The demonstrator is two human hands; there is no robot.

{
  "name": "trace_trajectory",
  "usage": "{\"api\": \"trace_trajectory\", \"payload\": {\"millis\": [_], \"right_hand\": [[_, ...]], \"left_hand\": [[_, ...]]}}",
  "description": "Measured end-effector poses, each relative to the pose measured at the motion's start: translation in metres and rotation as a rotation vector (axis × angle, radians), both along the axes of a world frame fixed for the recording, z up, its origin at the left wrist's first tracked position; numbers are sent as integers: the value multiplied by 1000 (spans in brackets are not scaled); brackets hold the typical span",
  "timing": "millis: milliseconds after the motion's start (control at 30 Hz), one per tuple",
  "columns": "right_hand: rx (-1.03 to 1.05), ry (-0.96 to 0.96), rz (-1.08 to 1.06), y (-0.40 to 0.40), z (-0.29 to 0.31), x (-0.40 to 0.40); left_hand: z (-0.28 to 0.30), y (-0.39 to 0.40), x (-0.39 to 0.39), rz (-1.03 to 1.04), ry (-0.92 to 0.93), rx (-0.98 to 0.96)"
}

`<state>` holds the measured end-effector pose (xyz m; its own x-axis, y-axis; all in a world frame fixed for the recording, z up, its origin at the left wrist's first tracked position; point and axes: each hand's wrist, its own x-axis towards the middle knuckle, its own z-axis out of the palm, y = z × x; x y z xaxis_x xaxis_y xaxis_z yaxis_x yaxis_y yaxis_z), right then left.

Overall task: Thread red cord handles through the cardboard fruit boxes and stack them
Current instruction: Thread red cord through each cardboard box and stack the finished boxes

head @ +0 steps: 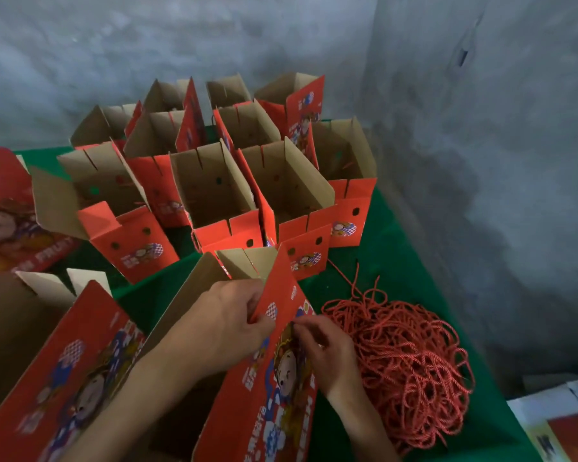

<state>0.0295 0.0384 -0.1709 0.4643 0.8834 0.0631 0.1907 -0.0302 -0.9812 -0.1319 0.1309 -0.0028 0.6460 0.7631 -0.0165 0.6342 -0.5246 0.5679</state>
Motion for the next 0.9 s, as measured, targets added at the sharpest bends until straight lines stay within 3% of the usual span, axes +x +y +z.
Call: {"api": "trace_trajectory", "payload": {"millis": [133, 267, 467, 767, 900], "right_hand": [[59, 31, 17, 6, 5, -15], [-15, 215, -52, 15, 5, -23], [-42, 273, -44, 21, 1, -22], [-118, 642, -160, 32, -3, -24], [-153, 761, -155, 33, -4, -26]], "left_hand": [[-9, 7, -4, 2, -47, -30], [-28, 14, -7, -47, -93, -209], [-47, 26, -8, -15, -197, -405], [-57, 21, 3, 58, -272, -927], [-57, 18, 13, 141, -157, -858]]}}
